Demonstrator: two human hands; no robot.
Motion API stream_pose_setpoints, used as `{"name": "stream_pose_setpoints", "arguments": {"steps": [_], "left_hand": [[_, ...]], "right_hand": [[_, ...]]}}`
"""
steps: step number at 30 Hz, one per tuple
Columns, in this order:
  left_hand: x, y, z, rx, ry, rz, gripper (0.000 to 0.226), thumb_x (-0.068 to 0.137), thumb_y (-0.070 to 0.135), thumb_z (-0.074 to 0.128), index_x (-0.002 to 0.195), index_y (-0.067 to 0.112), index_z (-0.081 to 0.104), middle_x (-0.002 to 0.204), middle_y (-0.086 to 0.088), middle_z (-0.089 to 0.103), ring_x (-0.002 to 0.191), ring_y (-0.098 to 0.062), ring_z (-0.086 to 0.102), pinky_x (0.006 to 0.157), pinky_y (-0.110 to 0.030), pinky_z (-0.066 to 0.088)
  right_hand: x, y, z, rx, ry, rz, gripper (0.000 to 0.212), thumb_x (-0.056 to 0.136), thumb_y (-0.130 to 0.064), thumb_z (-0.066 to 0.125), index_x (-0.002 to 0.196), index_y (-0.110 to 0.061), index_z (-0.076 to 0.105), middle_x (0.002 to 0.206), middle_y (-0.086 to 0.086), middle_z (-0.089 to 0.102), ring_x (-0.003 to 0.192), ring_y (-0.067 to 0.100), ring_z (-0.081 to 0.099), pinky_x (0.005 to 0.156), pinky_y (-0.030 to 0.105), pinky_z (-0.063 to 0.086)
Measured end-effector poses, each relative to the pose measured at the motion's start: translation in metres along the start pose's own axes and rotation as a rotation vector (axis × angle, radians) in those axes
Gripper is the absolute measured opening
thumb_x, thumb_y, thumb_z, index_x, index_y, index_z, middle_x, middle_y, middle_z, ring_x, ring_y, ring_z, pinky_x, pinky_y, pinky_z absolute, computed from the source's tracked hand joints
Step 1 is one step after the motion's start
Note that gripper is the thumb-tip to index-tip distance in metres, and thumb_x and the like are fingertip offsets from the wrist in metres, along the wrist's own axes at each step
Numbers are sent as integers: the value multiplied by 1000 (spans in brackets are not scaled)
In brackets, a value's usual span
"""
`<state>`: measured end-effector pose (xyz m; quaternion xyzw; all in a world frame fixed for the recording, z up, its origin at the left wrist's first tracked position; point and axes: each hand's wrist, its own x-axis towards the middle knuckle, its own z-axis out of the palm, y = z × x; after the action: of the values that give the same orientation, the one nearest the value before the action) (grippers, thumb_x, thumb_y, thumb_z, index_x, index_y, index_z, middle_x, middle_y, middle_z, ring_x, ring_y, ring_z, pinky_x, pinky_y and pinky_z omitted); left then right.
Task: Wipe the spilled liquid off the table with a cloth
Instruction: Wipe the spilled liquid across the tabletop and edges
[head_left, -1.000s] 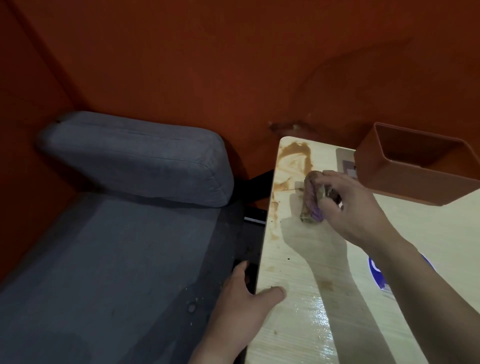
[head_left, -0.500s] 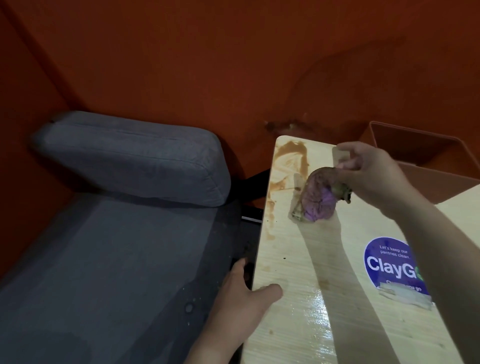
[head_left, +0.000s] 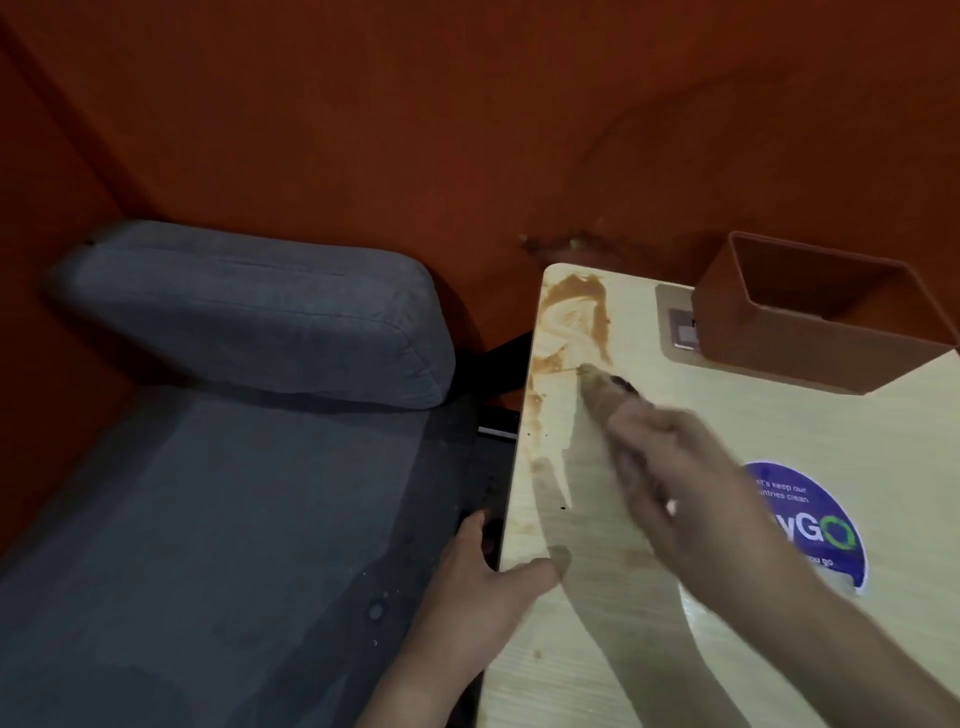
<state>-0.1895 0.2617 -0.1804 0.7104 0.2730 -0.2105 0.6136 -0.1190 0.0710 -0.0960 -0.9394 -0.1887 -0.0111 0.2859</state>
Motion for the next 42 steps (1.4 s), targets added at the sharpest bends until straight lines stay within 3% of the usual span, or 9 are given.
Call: {"name": "stream_pose_setpoints", "arguments": {"steps": [3,7,9,13,24,32,36,39,42], "left_hand": [[1,-1,-1,2,6,16,96,56,64,80,144,49,47,132,18,67,117,-4,65,86,-21,43],[3,-3,1,-48,-15,-5,100,57,59,85,148,46,44,137,14,65,121,-14,67,104,-45,54],[5,-5,2,-47,5,6,95,56,57,84,144,46,49,133,14,68,117,-12,69,103,-44,55],[7,-8,3,-33,23,1,97,54,57,83,144,45,50,134,13,67,119,-11,67,105,-43,54],[9,-4,1,-35,39,16,104,51,58,87,146,47,47,136,12,65,122,-11,65,106,-43,53],[7,-2,2,-20,20,44,49,52,47,83,98,54,68,92,19,79,82,3,75,62,-14,54],[12,6,-1,50,42,93,86,51,55,85,132,37,60,119,16,73,106,-2,70,93,-30,59],[17,23,-5,39,74,179,103,49,71,84,143,63,42,139,24,56,123,9,57,102,-19,50],[29,31,-5,74,60,189,132,50,77,78,164,42,20,164,12,35,146,-9,40,117,-36,38]], "right_hand": [[-7,8,17,-86,-32,-14,58,79,-13,76,136,-21,66,137,0,52,121,25,55,92,37,50],[30,14,15,-330,-164,114,67,87,-59,48,152,-46,40,172,-5,19,153,38,16,118,60,27],[38,17,29,-279,-202,136,60,98,-54,50,155,-40,40,174,-3,13,159,35,6,128,52,14],[35,13,61,-298,18,199,52,96,-25,54,147,-15,55,162,16,41,149,36,35,122,50,32],[84,-20,96,-320,146,386,65,92,-28,52,154,-9,43,160,22,36,143,43,36,118,55,30],[96,-28,104,-187,74,126,63,89,-12,57,151,-8,49,158,20,41,141,38,40,119,49,32],[95,-22,96,84,109,95,60,92,-4,55,151,-10,51,157,13,44,143,29,41,123,40,33],[97,-8,77,411,238,243,55,99,-6,50,153,-16,51,155,5,47,142,22,46,123,40,36],[116,16,53,448,402,337,53,98,-5,50,150,-15,53,146,8,55,133,25,55,118,43,41]]}}
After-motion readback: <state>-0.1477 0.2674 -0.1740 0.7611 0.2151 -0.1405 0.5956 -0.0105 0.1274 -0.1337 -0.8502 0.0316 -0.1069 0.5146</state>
